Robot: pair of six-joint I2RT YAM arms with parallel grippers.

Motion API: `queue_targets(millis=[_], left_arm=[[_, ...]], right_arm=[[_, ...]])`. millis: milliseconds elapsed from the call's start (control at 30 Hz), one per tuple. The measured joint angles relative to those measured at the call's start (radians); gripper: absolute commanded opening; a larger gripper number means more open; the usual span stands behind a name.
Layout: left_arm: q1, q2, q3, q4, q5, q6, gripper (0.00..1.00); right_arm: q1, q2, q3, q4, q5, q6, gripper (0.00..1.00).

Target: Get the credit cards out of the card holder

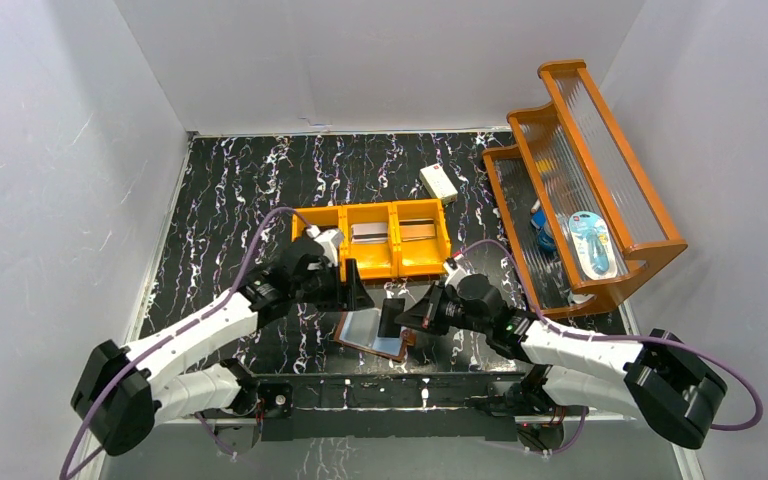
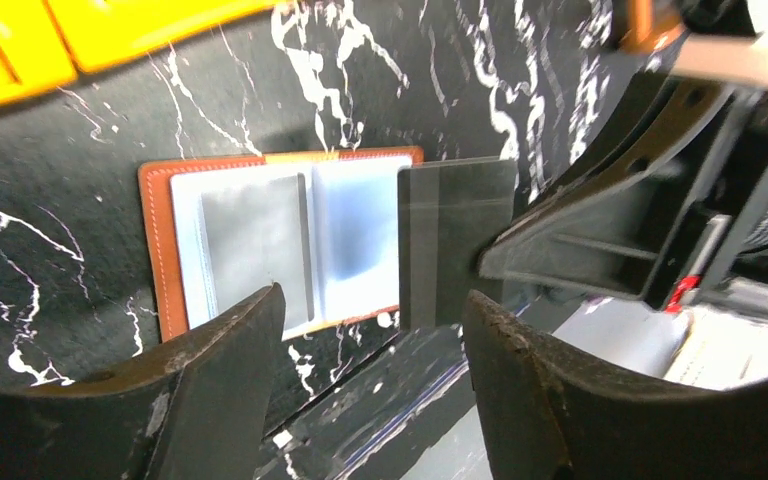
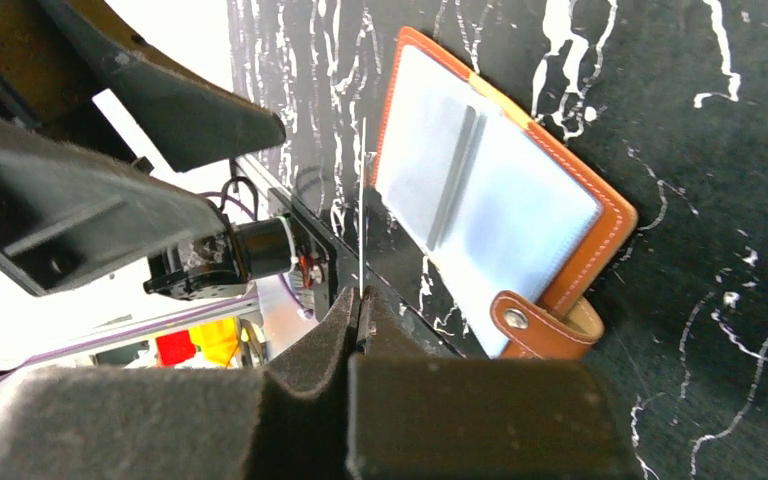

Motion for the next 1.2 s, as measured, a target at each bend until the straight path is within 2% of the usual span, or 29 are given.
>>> queue_targets(millis=[200, 367, 500, 800, 1200], left_arm=[[0.141, -0.127, -0.1, 0.146, 0.118, -0.084, 0.69], [0.169, -0.127, -0.175, 0.294, 0.254, -0.171, 0.65], [0.169, -0.108, -0.215, 0.44, 0.354, -0.248, 0.58], [0.169, -0.092, -0.235, 0.618, 0.478, -0.331, 0.33], [0.174, -0.038, -0.246, 0.745, 0.596, -0.363, 0.22]], right_arm=[[0.0, -0.013, -0.011, 0.093, -0.023, 0.0, 0.0], [0.0, -0.016, -0.026, 0.193, -0.051, 0.002, 0.0], [0.0, -0.015, -0.026, 0.275, -0.076, 0.01, 0.0], [0.0, -0.012, -0.051, 0.396, -0.103, 0.024, 0.0], [0.0, -0.01, -0.109, 0.544, -0.111, 0.069, 0.0]])
